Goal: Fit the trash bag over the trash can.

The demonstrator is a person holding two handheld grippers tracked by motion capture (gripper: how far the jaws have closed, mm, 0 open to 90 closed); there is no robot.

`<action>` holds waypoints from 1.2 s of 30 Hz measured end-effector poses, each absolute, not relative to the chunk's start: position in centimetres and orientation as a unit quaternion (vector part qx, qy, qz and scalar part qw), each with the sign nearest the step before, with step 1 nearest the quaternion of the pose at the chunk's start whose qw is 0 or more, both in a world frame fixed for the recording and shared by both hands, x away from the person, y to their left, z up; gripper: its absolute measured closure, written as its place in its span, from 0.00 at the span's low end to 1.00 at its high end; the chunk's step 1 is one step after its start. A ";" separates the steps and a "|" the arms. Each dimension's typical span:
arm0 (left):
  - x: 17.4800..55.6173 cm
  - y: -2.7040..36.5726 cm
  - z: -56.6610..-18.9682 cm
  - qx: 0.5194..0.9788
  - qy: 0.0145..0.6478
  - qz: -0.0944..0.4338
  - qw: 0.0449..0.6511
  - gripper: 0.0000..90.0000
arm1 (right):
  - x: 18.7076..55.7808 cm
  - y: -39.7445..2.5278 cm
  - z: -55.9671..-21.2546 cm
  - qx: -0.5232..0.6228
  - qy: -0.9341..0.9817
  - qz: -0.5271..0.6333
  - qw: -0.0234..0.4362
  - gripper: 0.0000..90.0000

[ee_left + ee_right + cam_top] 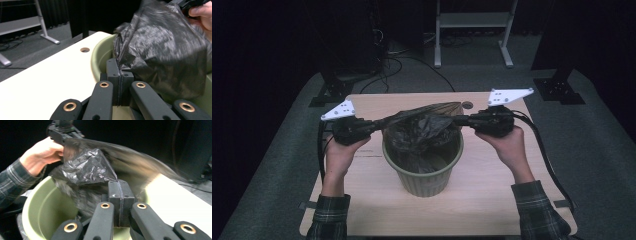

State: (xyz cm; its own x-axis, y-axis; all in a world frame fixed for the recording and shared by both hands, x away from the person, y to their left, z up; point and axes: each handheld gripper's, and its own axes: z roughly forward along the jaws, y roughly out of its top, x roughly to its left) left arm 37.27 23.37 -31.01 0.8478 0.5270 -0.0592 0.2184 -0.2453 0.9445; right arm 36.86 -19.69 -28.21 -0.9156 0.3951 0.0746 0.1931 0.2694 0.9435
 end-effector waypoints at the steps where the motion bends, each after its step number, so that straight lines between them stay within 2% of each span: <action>1: 37.3 23.8 -31.1 0.775 0.246 0.136 0.566 1.00 | 36.8 -20.6 -28.3 0.194 0.789 0.577 0.088 1.00; 7: 37.5 25.8 -31.5 0.765 0.274 0.136 0.567 1.00 | 35.9 -25.4 -29.1 0.221 0.769 0.592 0.099 1.00; 12: 37.4 26.2 -31.5 0.768 0.279 0.126 0.563 0.99 | 35.1 -27.8 -29.8 0.235 0.766 0.590 0.098 1.00; 13: 37.4 26.1 -31.5 0.768 0.271 0.121 0.567 0.96 | 35.0 -27.8 -30.0 0.230 0.772 0.585 0.095 1.00; 15: 37.4 25.5 -31.4 0.779 0.259 0.112 0.559 0.81 | 34.9 -27.6 -30.1 0.227 0.778 0.579 0.095 0.85; 18: 37.0 25.1 -30.8 0.783 0.242 0.118 0.561 0.65 | 35.0 -27.2 -29.5 0.226 0.776 0.582 0.087 0.72; 20: 36.6 25.0 -30.3 0.784 0.227 0.121 0.565 0.54 | 35.1 -26.9 -28.9 0.221 0.776 0.585 0.089 0.67; 23: 35.8 25.4 -29.5 0.786 0.211 0.125 0.568 0.44 | 35.1 -26.8 -27.9 0.216 0.771 0.592 0.093 0.63; 28: 34.1 26.4 -28.0 0.780 0.199 0.141 0.577 0.35 | 34.6 -27.2 -26.7 0.212 0.766 0.598 0.103 0.59; 36: 33.5 25.0 -24.6 0.778 0.174 0.170 0.579 0.30 | 33.5 -28.5 -24.1 0.209 0.755 0.609 0.125 0.56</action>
State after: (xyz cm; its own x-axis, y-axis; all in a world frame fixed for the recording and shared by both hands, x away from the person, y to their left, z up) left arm 33.49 25.03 -24.61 0.8814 0.4680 0.0642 0.0735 -0.2700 0.9600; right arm 33.49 -28.48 -24.13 -0.8816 0.4675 0.0656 0.1627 0.1705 0.9718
